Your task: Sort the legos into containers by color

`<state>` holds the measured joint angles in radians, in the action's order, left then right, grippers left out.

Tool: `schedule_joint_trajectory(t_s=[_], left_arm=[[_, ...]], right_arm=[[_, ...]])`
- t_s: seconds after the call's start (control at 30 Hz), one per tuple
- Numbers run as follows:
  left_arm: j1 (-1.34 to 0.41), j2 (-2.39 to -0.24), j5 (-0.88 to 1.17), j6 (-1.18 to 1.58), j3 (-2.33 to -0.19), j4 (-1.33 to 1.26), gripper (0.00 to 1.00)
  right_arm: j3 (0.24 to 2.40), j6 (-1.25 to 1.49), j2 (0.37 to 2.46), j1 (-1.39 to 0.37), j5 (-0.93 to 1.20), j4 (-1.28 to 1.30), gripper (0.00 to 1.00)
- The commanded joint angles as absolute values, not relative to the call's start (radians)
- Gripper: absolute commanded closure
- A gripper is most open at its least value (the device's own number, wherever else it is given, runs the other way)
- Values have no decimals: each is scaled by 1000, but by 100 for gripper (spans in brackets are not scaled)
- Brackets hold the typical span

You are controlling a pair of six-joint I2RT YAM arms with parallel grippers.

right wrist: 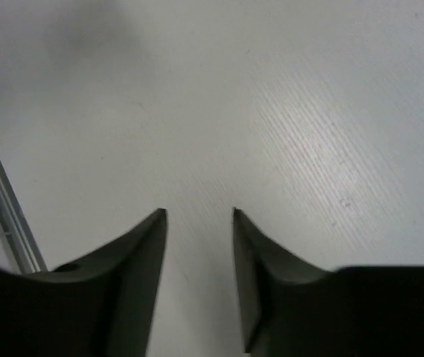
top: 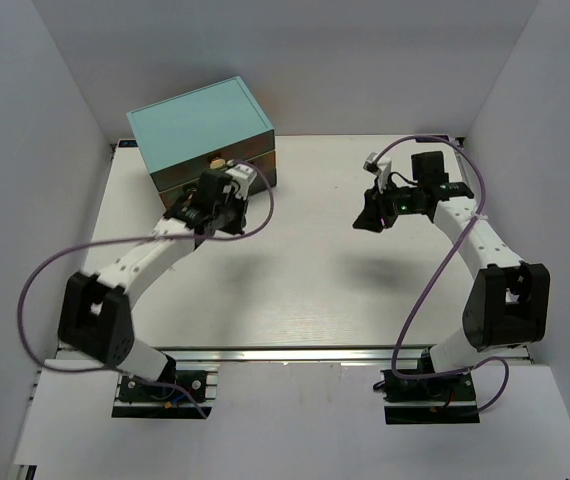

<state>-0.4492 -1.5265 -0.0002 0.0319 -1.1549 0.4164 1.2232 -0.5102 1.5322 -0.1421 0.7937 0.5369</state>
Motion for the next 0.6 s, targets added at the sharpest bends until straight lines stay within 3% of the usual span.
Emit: schedule_joint_trajectory(t_s=[0.0,0.07,0.13,0.17,0.33,0.57], left_arm=[[-456,-1304,274,253,-1013,309,89],[-456,-1167,288,369,-950,259,65],[-456,-1083,290,440,-878,201,13],[-456,-1044,290,455,-859,184,2],[-456,-933,304,462,-876,204,2],[-456,-876,307,462,-838,161,2]], right_arm=[[1301,-480,1552,-143,675,695,49],[1295,-433,1519,-141,641,683,12],[1257,-344,1480,-143,591,611,11],[1244,-309,1441,-141,571,585,11],[1163,-88,1312,-143,433,425,11],[1114,-66,1243,-141,341,416,11]])
